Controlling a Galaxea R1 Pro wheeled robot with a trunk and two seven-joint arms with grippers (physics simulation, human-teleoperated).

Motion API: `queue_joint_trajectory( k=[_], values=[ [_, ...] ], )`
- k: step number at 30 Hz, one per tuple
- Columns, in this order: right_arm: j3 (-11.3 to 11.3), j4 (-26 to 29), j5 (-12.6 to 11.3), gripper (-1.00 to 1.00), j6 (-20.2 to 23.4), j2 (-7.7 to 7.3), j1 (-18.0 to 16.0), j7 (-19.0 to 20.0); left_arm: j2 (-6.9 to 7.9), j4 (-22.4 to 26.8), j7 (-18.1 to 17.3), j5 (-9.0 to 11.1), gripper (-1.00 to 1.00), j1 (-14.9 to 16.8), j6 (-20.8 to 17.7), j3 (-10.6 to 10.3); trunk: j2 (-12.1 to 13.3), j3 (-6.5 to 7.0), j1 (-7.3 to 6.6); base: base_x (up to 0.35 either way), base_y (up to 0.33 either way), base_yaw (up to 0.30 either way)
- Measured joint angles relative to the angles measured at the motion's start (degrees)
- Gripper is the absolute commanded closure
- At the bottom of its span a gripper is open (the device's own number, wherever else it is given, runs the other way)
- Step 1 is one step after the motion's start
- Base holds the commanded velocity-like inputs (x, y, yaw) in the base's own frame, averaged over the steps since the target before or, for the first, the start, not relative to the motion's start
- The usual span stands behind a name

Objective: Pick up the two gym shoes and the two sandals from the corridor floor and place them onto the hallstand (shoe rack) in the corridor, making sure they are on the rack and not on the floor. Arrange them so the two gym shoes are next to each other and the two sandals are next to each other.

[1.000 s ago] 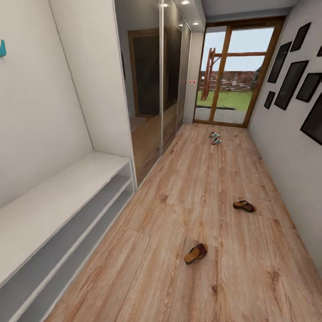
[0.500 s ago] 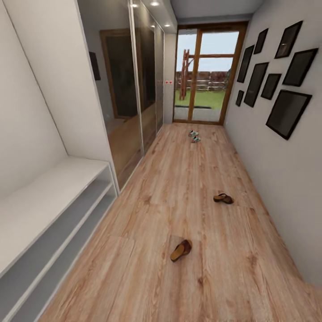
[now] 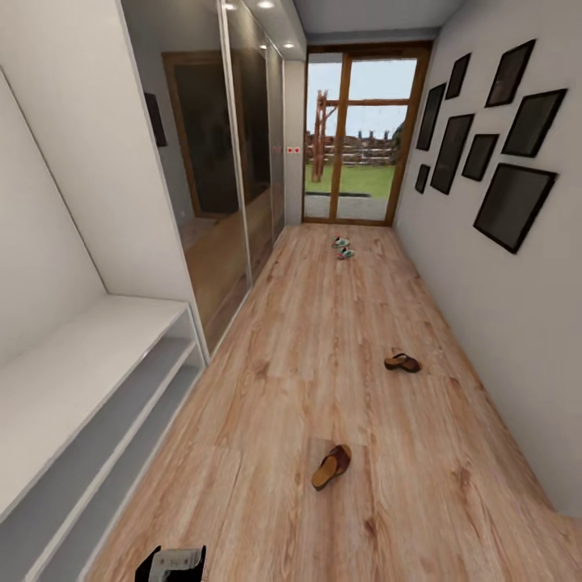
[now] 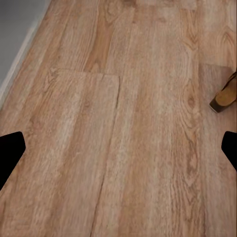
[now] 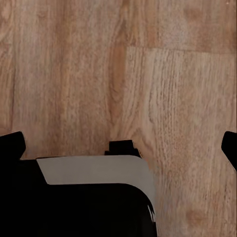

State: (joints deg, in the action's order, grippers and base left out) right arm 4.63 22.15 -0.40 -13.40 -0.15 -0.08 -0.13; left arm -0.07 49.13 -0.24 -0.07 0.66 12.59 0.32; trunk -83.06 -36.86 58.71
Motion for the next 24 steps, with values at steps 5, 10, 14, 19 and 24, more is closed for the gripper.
queue_joint_trajectory(
  k=[5,10,14,19,24],
  values=[
    [-0.07,0.57,0.00,-1.00,-0.03,0.04,0.00,-0.09,0.00,0.39,0.00,-0.08,-1.00,0.02,-0.03,-0.08,0.00,0.00,0.00,0.241,0.219,0.000],
    [-0.03,0.60,0.00,-1.00,-0.03,0.01,0.00,-0.11,-0.01,0.31,0.01,-0.08,-1.00,0.02,-0.03,-0.09,0.00,0.00,0.00,0.241,0.219,-0.018],
    [0.01,0.60,-0.03,-1.00,-0.07,0.04,0.00,-0.11,-0.01,0.30,0.01,-0.11,-1.00,0.02,-0.03,-0.09,0.00,0.00,0.00,0.227,0.204,-0.190],
    [0.05,0.55,-0.07,-1.00,-0.08,0.00,0.00,-0.11,-0.07,0.28,0.01,-0.09,-1.00,0.03,0.00,-0.09,0.00,0.00,0.02,0.080,0.064,-0.282],
    [0.12,0.52,-0.14,-1.00,-0.08,-0.03,0.00,-0.11,-0.07,0.28,0.01,-0.08,-1.00,0.03,-0.01,-0.09,0.00,0.00,0.02,0.011,0.009,-0.298]
  ],
)
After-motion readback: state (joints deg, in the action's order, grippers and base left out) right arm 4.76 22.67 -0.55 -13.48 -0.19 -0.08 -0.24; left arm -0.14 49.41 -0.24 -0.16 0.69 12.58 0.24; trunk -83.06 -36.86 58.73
